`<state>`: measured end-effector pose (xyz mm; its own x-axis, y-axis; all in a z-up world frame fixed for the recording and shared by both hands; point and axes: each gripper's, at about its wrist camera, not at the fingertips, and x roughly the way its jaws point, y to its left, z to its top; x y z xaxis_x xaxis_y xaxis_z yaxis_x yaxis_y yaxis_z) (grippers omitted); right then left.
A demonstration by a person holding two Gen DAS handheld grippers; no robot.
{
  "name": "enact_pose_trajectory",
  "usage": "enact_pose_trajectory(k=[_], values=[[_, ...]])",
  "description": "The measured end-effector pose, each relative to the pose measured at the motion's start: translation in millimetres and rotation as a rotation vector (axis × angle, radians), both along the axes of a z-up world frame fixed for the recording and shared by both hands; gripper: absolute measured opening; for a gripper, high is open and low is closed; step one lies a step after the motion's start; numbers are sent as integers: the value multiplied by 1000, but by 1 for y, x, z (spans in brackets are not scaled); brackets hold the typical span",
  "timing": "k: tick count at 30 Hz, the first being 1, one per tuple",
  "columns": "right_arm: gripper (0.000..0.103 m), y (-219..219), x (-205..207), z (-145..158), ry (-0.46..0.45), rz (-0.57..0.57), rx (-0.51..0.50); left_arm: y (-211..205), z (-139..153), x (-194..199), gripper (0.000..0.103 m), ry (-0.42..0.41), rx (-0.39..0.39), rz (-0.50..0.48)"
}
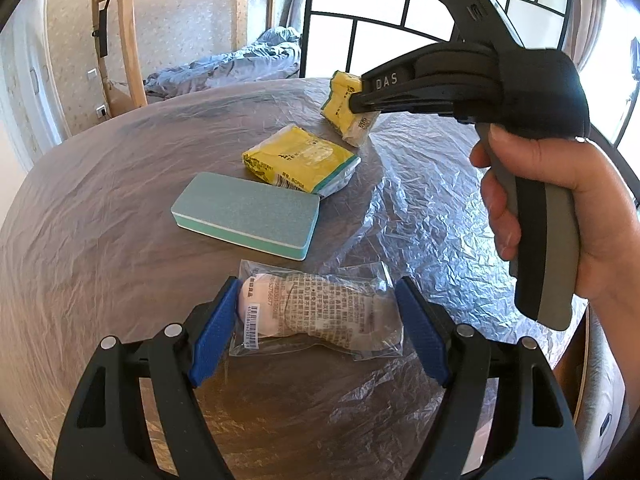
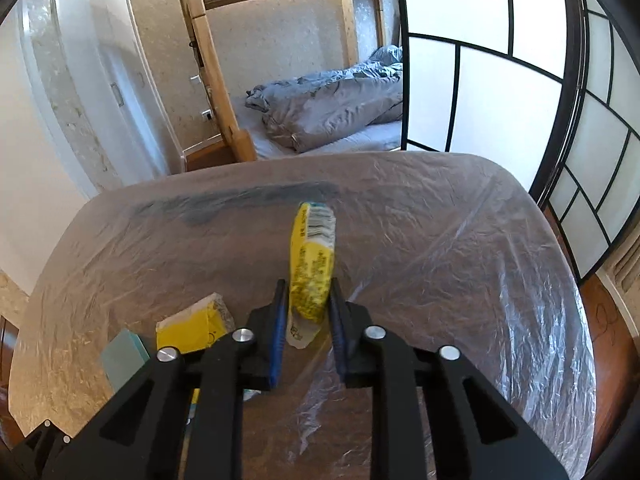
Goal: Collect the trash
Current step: 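Carry the clear bag and yellow packet with both tools over the white bin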
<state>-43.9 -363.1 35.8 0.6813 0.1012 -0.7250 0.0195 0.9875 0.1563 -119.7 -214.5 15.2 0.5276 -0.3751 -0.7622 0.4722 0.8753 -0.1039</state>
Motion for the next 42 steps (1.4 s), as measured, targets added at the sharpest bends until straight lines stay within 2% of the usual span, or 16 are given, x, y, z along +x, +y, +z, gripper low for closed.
enact_pose_trajectory(k=[4,10,13,29,42], values=[[13,-4,-5,6,-19,2,41,3,-1,0,78,1,-4,10],[13,2,-30,20,-50,38,23,8,0,0,78,2,-15,33],[13,1,-41,23,-49,42,47,10,3,1,78,-4,-16,39],[13,1,-131,18,-15,79,129,16,7,-11,78,-12,-16,76],[13,0,-172,16,-7,111,155,22,13,-32,78,-19,-26,138]])
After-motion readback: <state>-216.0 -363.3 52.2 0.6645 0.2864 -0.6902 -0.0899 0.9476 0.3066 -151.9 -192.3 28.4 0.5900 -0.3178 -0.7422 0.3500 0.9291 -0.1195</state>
